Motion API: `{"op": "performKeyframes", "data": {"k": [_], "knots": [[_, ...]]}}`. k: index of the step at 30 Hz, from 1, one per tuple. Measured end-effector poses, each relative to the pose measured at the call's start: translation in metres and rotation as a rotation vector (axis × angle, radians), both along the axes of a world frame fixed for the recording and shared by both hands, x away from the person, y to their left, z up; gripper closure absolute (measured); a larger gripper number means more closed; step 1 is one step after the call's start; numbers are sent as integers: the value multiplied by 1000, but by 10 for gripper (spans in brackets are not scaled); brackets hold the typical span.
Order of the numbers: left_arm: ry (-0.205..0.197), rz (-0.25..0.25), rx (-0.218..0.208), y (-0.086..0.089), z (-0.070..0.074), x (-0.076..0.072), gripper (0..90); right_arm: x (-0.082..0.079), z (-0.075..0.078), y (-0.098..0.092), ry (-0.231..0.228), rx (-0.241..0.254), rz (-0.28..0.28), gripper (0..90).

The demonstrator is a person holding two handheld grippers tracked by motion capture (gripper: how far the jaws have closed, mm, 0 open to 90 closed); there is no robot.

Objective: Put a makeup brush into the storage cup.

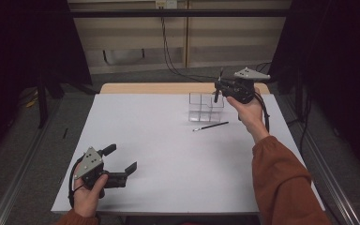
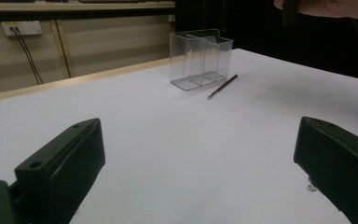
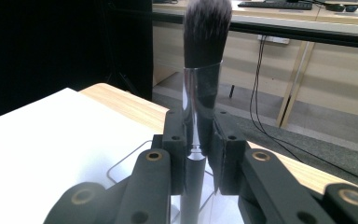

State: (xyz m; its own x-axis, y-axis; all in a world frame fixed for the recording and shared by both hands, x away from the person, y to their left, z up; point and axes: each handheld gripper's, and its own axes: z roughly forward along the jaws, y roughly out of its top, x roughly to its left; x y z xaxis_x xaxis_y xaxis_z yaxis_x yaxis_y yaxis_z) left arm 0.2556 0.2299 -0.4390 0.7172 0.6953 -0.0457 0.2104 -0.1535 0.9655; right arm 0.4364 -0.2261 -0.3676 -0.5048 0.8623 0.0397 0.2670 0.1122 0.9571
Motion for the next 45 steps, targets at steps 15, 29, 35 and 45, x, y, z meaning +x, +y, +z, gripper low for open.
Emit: {"op": "performKeyframes", "data": {"k": [15,29,35,45], "knots": [[-7,2,5,1,0,0,19,10,-17,-3,29,-6,-22,781],[-5,6,5,1,0,0,19,10,-28,-4,45,-10,-19,780],[-8,6,14,1,0,1,19,10,-33,-5,56,-19,-21,780],[-7,9,15,1,0,1,19,10,-39,-6,71,-20,-23,780]]}}
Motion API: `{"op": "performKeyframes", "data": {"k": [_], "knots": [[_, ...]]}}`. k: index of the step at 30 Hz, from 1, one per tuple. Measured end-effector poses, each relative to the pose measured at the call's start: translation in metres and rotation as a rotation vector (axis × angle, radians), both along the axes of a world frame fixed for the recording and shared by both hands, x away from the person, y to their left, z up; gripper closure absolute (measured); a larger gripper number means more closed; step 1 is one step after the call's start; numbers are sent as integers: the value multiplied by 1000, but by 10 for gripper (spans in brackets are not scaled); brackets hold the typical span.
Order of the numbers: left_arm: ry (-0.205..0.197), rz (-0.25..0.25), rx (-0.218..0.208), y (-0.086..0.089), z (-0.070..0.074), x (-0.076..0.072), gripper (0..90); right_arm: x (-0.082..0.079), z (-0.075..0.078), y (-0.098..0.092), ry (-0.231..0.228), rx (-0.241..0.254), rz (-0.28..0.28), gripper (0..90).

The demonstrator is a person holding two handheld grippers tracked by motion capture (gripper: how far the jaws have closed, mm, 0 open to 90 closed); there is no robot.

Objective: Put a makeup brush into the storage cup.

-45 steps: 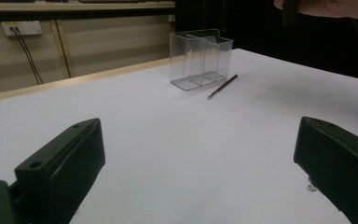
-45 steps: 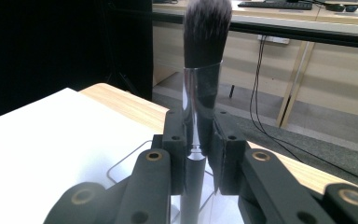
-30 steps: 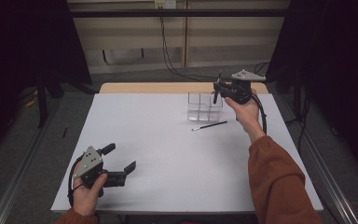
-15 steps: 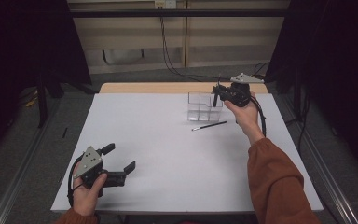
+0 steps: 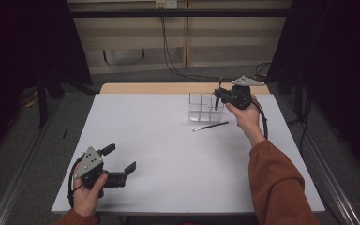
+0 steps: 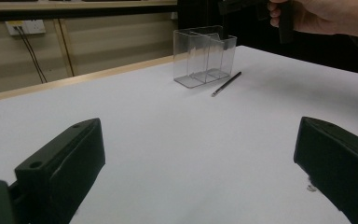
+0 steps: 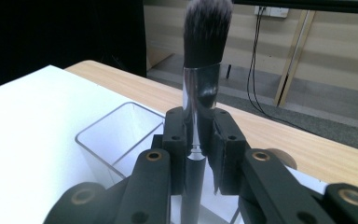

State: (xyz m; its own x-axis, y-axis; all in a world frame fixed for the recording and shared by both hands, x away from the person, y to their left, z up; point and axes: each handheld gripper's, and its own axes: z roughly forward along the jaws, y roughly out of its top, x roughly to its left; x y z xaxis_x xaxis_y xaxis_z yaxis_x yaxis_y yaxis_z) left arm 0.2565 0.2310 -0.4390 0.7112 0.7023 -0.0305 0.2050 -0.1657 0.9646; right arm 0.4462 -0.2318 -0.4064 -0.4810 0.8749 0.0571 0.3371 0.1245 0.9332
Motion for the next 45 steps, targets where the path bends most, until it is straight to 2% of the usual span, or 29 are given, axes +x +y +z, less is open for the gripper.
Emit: {"op": "performKeyframes", "data": {"k": [8,31,32,34,35,37,38,41,45], "knots": [[4,5,-5,1,0,0,19,1,-9,-1,13,10,-5,781],[2,-2,-3,0,0,0,19,0,-17,0,39,33,13,772],[4,-1,-4,0,0,0,19,0,-17,-1,40,36,8,734],[6,0,-5,0,0,0,19,0,-17,0,47,40,-5,600],[5,-1,-2,0,0,0,19,0,-17,0,45,34,-22,499],[4,-7,1,0,0,0,19,1,-17,0,44,35,-54,231],[3,-7,1,0,0,0,19,1,-17,0,50,35,-74,159],[2,-7,1,0,0,0,19,0,-18,-1,39,36,-79,68],[3,-5,-2,0,0,1,19,-1,-16,0,17,45,-66,39]]}}
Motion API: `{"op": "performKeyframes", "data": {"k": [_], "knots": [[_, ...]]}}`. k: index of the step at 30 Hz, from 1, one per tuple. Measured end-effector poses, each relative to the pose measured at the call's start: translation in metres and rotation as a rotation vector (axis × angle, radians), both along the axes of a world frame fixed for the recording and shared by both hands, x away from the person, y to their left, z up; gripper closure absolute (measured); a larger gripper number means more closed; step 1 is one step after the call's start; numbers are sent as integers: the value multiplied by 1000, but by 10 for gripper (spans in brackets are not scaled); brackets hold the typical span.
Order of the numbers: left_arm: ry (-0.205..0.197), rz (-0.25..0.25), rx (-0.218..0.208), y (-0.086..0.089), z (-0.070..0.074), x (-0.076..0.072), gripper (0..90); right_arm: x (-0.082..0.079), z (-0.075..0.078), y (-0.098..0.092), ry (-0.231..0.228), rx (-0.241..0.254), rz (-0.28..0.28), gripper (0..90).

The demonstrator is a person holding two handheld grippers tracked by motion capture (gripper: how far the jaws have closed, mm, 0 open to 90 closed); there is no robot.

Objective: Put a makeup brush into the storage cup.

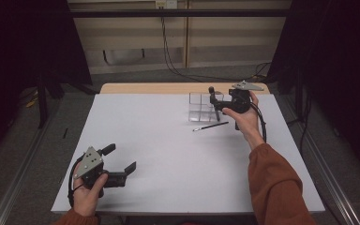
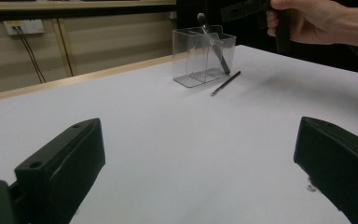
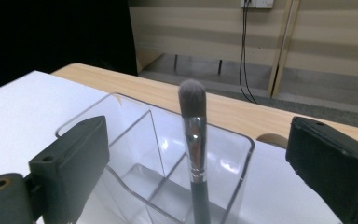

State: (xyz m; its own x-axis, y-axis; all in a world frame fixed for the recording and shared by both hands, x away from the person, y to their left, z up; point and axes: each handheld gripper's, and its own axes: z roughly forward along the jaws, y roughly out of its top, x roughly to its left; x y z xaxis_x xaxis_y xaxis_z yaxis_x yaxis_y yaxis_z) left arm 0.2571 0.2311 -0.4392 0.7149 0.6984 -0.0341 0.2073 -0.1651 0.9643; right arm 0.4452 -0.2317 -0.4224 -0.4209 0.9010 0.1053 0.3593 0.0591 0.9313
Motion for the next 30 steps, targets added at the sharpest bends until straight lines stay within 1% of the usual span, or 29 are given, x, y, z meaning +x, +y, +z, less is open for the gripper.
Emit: {"op": "performKeyframes", "data": {"k": [2,7,8,10,12,14,18,22,25,27,29,30], "knots": [[1,-1,-1,0,0,0,19,0,1,1,-6,2,-3,17],[2,3,-3,0,0,0,19,-2,0,1,-8,12,10,4],[2,2,-5,0,0,0,19,-3,0,2,-6,11,12,4],[3,0,-4,0,0,0,19,-6,0,2,-19,9,21,2],[2,-1,-4,0,0,1,19,-10,-1,3,-17,22,31,2],[3,1,-1,0,0,1,19,-13,-1,3,-20,19,25,0],[3,3,0,0,0,1,19,-20,0,-3,-27,37,37,1],[2,5,2,0,0,1,19,-28,2,-8,-40,35,38,6],[13,2,-3,0,-1,1,19,-35,2,-12,-50,46,38,6],[8,-3,7,-1,-1,0,19,-40,2,-14,-56,42,43,6],[4,-4,2,-1,0,0,20,-44,3,-18,-64,55,63,6],[2,2,4,-1,0,0,20,-47,3,-19,-69,62,59,6]]}}
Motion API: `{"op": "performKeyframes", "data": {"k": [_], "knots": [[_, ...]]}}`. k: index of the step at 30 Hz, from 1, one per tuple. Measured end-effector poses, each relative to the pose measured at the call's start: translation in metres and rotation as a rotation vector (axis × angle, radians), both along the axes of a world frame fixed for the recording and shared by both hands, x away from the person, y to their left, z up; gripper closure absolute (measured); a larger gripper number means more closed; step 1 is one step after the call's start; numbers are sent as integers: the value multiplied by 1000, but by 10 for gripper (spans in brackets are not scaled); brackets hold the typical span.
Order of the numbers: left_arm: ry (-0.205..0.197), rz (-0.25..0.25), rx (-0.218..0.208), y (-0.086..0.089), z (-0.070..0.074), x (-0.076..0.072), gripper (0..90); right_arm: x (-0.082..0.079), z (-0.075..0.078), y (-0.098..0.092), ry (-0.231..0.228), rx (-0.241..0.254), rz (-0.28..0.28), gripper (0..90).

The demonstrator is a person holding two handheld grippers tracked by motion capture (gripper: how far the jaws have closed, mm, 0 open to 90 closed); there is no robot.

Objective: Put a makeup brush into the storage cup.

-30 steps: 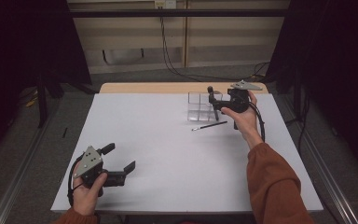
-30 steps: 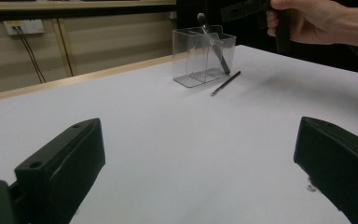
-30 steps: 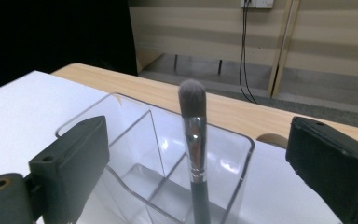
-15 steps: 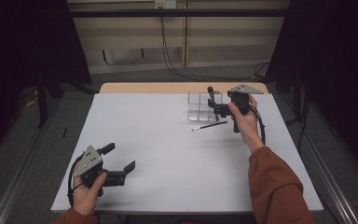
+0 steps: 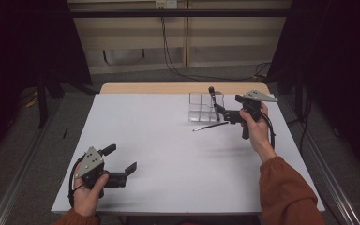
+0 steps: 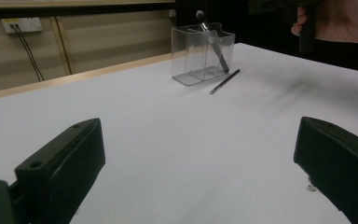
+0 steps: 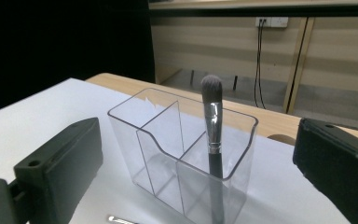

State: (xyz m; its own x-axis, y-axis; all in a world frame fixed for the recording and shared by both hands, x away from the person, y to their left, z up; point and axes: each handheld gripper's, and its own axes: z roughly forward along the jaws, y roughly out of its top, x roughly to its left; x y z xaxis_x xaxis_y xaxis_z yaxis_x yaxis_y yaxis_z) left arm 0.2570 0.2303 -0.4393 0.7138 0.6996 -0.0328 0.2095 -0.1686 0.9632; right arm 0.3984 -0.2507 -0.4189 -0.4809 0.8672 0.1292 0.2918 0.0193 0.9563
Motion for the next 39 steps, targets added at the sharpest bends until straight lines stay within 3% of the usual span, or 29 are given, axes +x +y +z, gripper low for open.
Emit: {"op": "performKeyframes", "data": {"k": [4,39], "knots": [[2,17,-16,3,0,0,20,-10,1,-6,-6,-10,2,6],[-21,47,-19,10,3,-7,19,-125,-1,-39,-53,-29,1,4]]}}
